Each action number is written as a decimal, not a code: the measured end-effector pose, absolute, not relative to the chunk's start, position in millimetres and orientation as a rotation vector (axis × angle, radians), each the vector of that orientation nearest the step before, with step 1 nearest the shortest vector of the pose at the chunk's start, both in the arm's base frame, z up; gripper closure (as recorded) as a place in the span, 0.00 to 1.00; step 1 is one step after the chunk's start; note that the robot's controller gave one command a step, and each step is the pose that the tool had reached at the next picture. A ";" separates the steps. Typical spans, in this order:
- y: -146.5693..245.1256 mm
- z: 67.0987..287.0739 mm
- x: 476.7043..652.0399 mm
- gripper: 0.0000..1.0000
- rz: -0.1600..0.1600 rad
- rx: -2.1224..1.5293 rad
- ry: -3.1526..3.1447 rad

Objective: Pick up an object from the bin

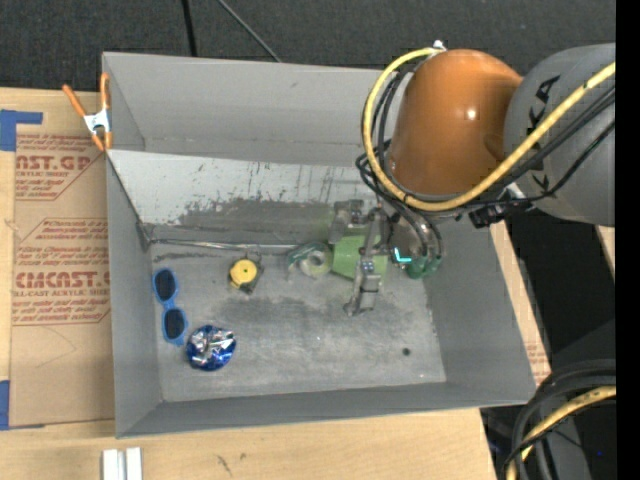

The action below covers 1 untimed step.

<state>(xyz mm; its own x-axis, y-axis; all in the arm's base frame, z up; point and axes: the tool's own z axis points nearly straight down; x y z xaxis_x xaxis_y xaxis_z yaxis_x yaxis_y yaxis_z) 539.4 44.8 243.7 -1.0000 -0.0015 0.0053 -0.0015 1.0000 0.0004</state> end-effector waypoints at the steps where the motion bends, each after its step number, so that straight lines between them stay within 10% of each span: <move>1: -11.4 179.0 590.3 0.00 0.004 0.033 -3.140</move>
Offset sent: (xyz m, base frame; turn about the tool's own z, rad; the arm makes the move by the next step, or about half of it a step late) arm 0.0503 -0.0528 -0.0602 -0.0236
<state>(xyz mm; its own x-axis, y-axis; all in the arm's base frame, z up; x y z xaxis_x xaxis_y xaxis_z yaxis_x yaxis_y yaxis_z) 590.3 -11.4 179.0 -0.9998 -0.0211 0.0010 -0.0211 0.9998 -0.0024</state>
